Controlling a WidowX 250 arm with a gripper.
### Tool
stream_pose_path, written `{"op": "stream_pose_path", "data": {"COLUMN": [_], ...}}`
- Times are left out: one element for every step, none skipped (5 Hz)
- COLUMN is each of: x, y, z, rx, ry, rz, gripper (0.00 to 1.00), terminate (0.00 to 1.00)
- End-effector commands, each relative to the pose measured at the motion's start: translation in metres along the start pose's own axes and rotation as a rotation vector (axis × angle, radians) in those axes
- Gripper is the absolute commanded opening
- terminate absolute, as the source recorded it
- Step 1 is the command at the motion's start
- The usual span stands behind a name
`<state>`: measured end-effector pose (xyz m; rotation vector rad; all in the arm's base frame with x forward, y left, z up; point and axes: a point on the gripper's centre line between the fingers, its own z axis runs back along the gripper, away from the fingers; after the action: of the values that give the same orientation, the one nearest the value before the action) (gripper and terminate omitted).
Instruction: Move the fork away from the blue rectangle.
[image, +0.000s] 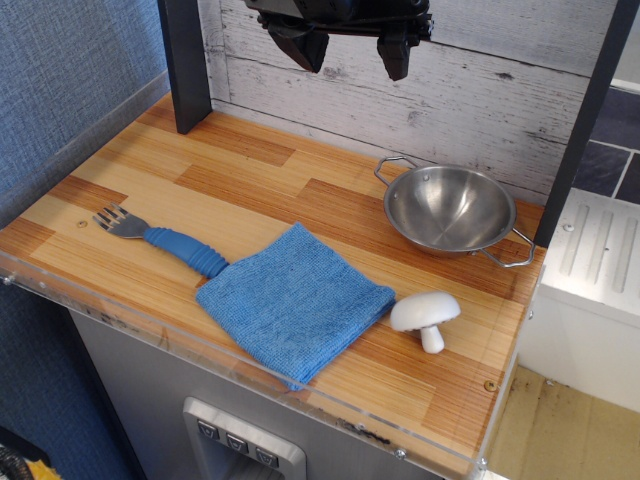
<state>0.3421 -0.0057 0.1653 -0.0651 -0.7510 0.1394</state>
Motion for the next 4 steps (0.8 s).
{"op": "stream_pose_path", "data": {"x": [0.000,-0.015,-0.030,-0.046], "y": [0.000,0.018,0.036,0.052], "z": [0.000,0.005,0.012,0.021], "rx": [0.000,0.063,0.159,0.311], "ry": [0.000,0.017,0.028,0.020], "rz": [0.000,0.041,0.107,0.259], "gripper": [1.00,1.00,1.00,1.00], "terminate": [0.00,0.00,0.00,0.00]}}
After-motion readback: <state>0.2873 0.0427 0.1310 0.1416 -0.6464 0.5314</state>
